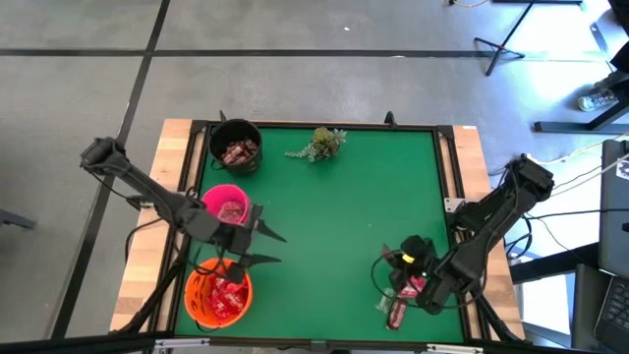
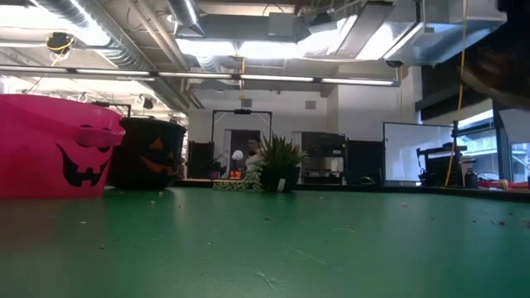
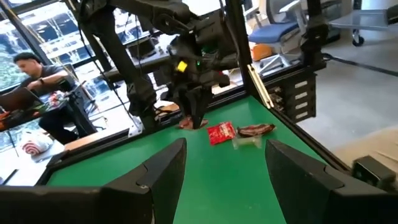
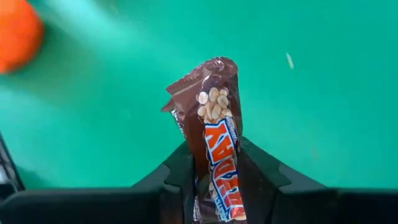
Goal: Sort candy
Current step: Put the brown chocolate into the black bucket
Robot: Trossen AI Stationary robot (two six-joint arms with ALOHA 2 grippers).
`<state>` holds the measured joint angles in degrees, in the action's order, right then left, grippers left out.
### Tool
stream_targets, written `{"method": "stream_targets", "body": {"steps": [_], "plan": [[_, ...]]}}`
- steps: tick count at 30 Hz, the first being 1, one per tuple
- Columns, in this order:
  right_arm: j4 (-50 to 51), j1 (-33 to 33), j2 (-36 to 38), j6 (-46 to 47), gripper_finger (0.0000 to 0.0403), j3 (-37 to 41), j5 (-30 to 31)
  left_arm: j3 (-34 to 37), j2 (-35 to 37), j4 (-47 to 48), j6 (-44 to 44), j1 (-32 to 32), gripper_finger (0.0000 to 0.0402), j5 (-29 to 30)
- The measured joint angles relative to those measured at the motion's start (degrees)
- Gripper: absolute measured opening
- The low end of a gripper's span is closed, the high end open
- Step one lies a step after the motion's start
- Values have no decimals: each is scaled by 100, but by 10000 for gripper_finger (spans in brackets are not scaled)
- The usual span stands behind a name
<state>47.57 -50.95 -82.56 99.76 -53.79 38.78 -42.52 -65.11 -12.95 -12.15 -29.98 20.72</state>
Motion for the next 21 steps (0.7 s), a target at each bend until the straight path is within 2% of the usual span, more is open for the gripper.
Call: {"method": "stream_targets", "body": {"steps": [4, 8, 11, 14, 17, 21], "plan": [[-484, 524, 2, -1199, 96, -276, 439, -2, -320, -479, -59, 131, 211, -27], [-1840, 1313, 2, -3252, 96, -354, 323, -2, -504, -653, -152, 333, 211, -32], [-3138, 1866, 2, -4859, 96, -361, -168, -2, -555, -628, -148, 529, 211, -30], [-4283, 2278, 2, -6035, 96, -361, -763, -2, -580, -605, -152, 673, 211, -32], [-5065, 2577, 2, -6709, 96, -361, -1305, -2, -578, -620, -180, 797, 211, -36], [-5733, 2840, 2, -7173, 97, -359, -1686, -2, -580, -715, -238, 935, 211, -34]]}}
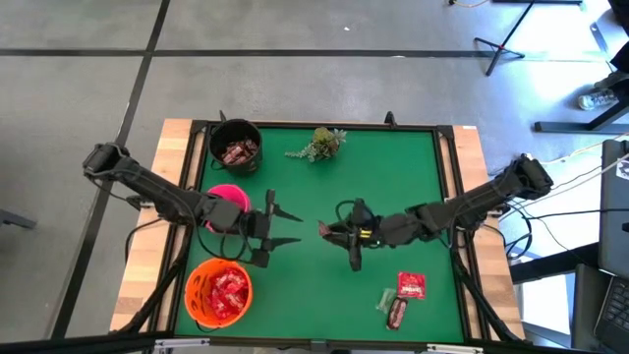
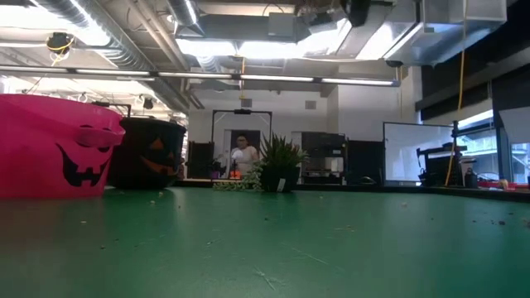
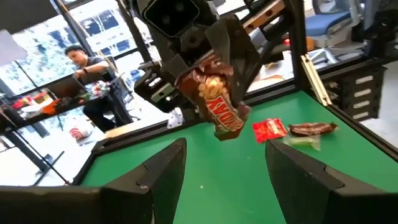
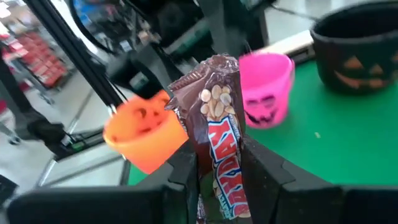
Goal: Sort candy
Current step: Put the brown chocolate into the black bucket
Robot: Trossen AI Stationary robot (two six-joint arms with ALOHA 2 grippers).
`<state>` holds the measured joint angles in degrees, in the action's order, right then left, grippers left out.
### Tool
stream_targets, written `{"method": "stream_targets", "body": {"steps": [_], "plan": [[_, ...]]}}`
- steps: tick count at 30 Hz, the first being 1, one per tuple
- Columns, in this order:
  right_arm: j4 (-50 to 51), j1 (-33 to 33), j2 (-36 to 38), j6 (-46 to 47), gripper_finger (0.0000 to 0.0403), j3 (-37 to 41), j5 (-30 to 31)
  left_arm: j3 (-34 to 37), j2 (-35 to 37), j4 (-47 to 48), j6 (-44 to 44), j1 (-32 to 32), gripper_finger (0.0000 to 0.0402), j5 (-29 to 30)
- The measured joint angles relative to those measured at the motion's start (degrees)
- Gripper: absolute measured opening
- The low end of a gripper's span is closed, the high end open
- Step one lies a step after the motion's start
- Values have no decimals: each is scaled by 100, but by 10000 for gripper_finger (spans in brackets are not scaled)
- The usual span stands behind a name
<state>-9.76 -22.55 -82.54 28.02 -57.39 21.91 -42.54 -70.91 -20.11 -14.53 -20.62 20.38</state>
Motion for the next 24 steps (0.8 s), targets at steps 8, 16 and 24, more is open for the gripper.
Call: {"method": "stream_targets", "body": {"steps": [8, 16, 24], "plan": [[-1290, 212, -337, -680, 97, 0, -356, -2, 2, -200, 78, 219, 211, -7], [-2594, 400, -842, -1402, 97, 0, -307, -2, 2, -192, 1144, 250, 211, -20], [-3179, 624, -1176, -1634, 97, 0, -347, -2, 2, -236, 1601, 251, 211, -121]]}}
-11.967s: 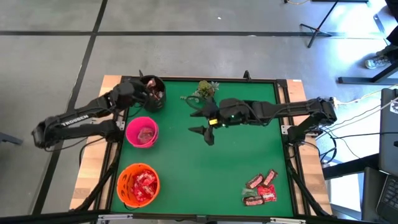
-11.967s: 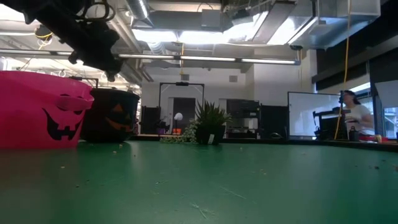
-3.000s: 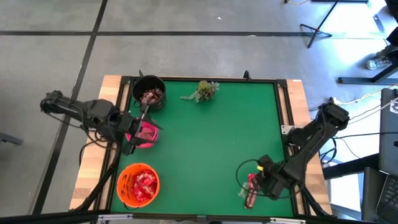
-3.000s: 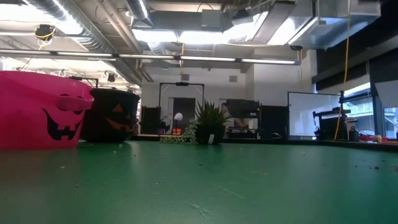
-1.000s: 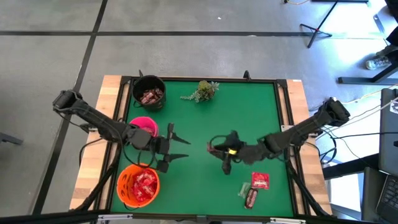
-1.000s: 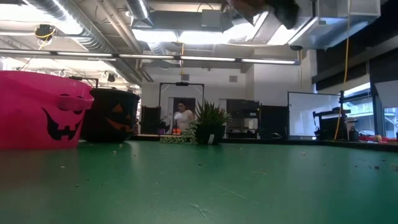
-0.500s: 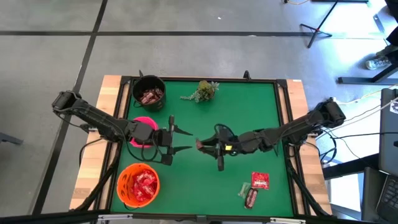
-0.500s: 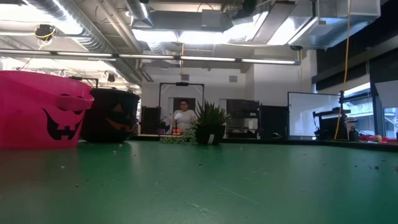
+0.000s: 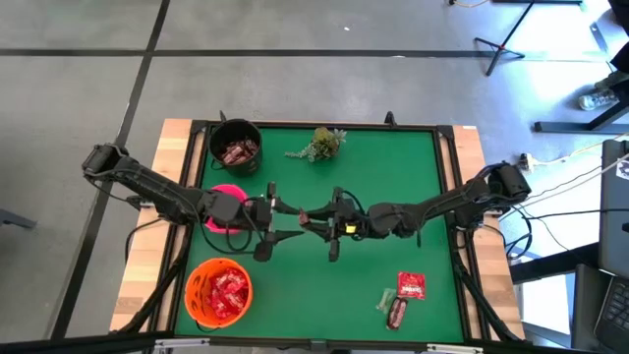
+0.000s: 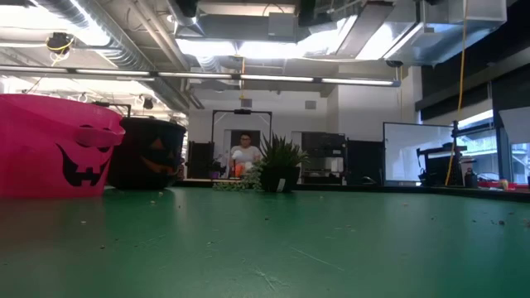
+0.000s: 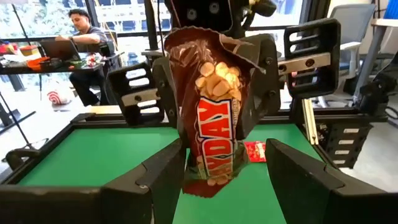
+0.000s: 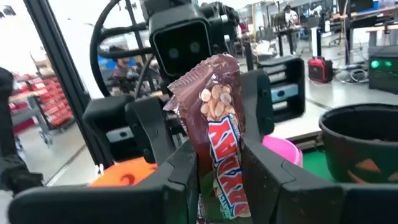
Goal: Sort candy
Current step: Put the brown chocolate into the black bucket
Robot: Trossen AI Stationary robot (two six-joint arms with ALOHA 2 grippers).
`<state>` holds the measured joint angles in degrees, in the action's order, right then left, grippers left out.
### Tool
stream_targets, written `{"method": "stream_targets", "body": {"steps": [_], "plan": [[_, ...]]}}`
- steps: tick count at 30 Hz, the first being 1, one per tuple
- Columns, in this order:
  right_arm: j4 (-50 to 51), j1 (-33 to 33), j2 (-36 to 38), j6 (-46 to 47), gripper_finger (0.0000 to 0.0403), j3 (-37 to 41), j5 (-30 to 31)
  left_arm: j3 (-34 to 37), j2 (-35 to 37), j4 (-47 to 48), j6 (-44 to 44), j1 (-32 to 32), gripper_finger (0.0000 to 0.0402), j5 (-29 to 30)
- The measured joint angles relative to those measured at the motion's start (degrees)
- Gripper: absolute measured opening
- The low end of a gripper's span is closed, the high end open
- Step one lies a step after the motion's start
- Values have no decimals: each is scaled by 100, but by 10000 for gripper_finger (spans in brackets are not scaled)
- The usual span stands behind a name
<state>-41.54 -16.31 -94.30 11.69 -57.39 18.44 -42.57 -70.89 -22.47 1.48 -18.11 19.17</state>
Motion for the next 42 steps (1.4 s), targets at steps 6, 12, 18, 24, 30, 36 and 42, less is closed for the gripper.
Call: {"method": "stream_targets", "body": {"steps": [6, 12, 18, 24, 30, 36, 42], "plan": [[-659, 126, -213, -19, 97, 0, -164, 0, -87, -179, 16, 16, 211, 74], [-802, 150, -232, -23, 97, 1, -297, -2, -275, -208, 230, 126, 211, 256], [-789, 139, -229, -24, 97, 0, -302, -2, -310, -268, 219, 157, 179, 269], [-781, 139, -229, -25, 100, 0, -435, -2, -310, -258, 142, 141, 100, 210], [-735, 137, -217, -189, 171, -2, -689, -2, -310, -228, 142, 144, 33, 136], [-366, 132, 86, -182, 285, -2, -893, -2, -185, -81, 52, 152, 12, 81], [387, 128, 641, -173, 339, -2, -891, -2, 471, 883, -127, 202, 12, 524]]}}
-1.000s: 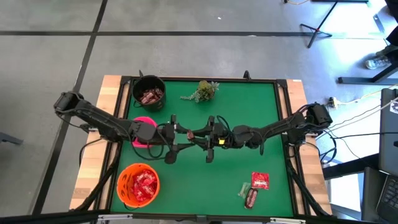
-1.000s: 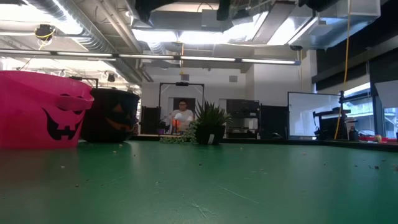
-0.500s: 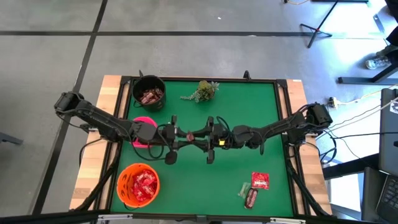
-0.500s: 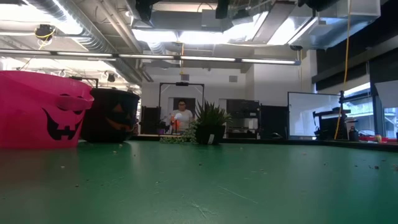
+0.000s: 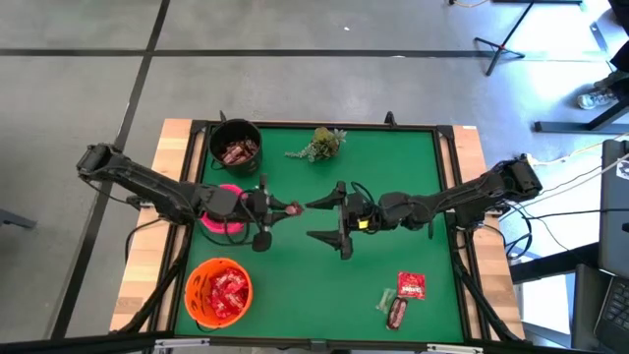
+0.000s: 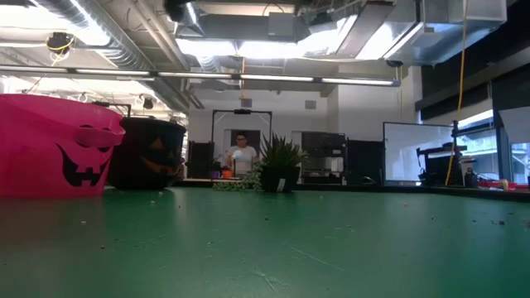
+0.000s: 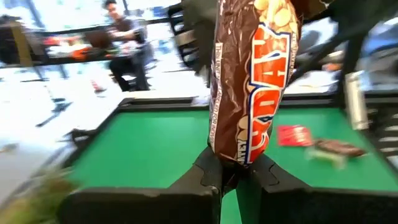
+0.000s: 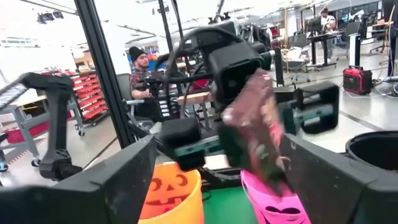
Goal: Sort candy
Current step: Put the brown chocolate into the black bucket, then put the red candy into the orange bucket
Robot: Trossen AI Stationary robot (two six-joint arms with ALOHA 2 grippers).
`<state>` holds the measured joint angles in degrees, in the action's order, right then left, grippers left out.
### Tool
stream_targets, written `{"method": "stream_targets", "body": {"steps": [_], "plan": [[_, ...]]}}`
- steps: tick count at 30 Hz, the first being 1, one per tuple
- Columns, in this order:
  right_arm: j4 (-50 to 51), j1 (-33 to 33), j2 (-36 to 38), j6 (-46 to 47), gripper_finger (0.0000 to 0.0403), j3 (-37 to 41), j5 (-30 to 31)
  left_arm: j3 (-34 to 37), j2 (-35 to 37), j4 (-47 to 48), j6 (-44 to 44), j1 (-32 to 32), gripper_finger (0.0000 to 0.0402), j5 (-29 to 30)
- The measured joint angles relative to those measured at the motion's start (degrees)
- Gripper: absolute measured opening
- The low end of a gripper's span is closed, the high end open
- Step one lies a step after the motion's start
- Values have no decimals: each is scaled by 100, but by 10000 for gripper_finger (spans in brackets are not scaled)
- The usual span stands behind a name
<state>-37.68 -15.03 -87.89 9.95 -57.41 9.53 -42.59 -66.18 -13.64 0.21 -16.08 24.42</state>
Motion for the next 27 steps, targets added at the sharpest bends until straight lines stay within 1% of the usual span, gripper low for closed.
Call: {"method": "stream_targets", "body": {"steps": [2, 6, 9, 11, 13, 16, 18, 21, 24, 27], "plan": [[169, 0, 163, 21, 341, 0, 1, 0, 344, 508, -82, 43, 12, 350], [473, -2, 394, 153, 338, 0, 10, 0, 1163, 1918, -185, 326, 12, 1563], [645, -2, 427, 230, 336, 0, 33, 0, 1711, 2976, -185, 719, 12, 2554], [694, -2, 427, 234, 336, 0, 33, 0, 2014, 3526, -184, 1098, 14, 2820], [764, -2, 427, 241, 336, 0, 35, 0, 2265, 3866, -177, 1570, 22, 2660], [850, 0, 424, 243, 335, 0, 102, 0, 2479, 4446, -176, 2325, 40, 1945], [835, 0, 423, 245, 335, 0, 103, 0, 2482, 4903, -59, 2769, 58, 1670], [890, 0, 425, 245, 335, 0, 102, 0, 2389, 5394, 78, 3281, 93, 1620], [1005, 0, 425, 244, 335, 0, 108, 0, 2340, 5426, 78, 3641, 135, 1462], [1098, 0, 425, 318, 335, 0, 131, 0, 2348, 5392, 80, 3900, 174, 1502]]}}
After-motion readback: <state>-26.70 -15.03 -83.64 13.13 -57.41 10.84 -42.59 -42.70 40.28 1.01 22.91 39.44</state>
